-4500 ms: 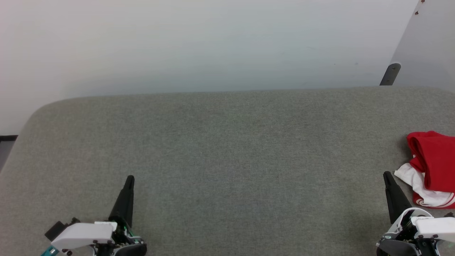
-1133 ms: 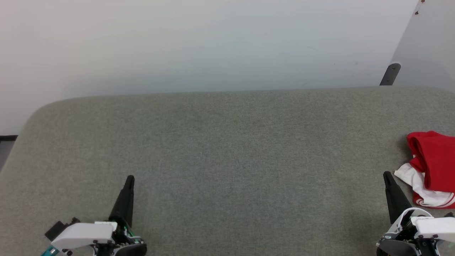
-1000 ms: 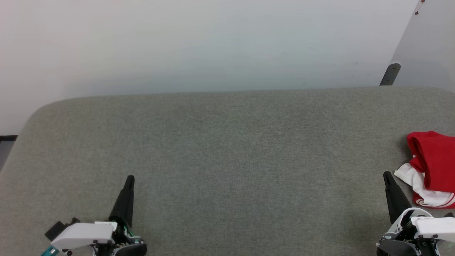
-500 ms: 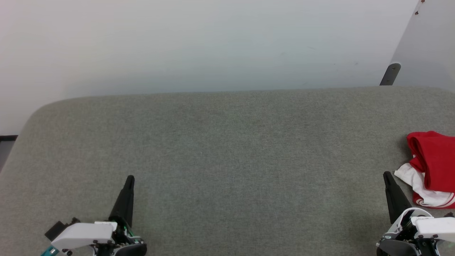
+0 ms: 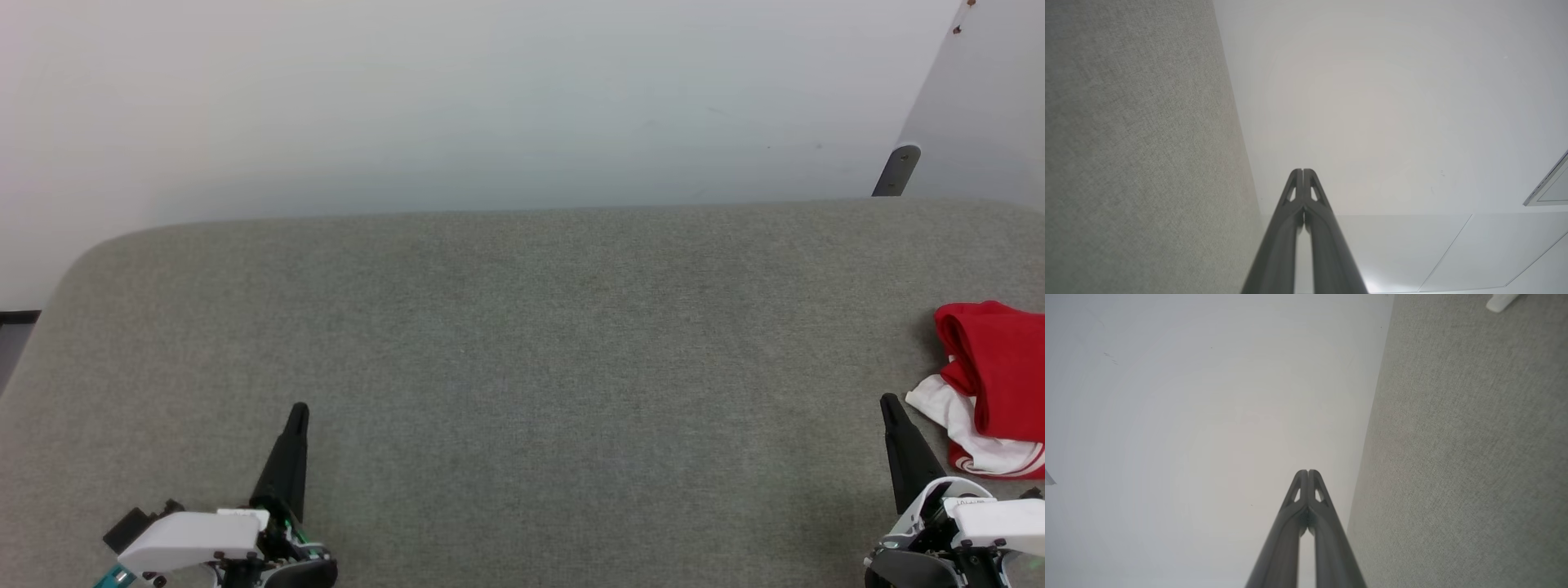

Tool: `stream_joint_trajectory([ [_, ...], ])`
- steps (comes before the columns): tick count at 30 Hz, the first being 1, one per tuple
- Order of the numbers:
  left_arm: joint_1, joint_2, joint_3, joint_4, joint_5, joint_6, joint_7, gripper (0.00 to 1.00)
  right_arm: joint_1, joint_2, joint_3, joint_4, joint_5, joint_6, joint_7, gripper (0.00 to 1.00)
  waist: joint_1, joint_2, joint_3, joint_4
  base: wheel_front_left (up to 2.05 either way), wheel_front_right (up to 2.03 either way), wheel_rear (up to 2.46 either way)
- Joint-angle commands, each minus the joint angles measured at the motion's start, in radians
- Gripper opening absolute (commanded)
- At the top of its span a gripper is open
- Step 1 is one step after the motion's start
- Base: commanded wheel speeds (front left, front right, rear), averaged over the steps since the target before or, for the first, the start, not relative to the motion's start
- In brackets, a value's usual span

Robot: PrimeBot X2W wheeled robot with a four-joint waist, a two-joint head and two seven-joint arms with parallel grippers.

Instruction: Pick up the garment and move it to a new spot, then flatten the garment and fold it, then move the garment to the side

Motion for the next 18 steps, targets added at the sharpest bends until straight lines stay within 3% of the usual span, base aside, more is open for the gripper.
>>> stream_joint_trajectory([
  [1,-0.009,0.0,0.002,0.001,-0.003,-0.006,0.002,0.0,-0.003,0.004,0.001,0.0,0.004,0.0,0.002,0.0,0.0,0.0,0.0,0.0,0.0,0.0,0.0],
  [18,-0.009,0.0,0.001,0.0,-0.003,-0.006,0.002,0.0,-0.003,0.004,0.001,0.0,0.004,0.0,0.002,0.0,0.0,0.0,0.0,0.0,0.0,0.0,0.0],
])
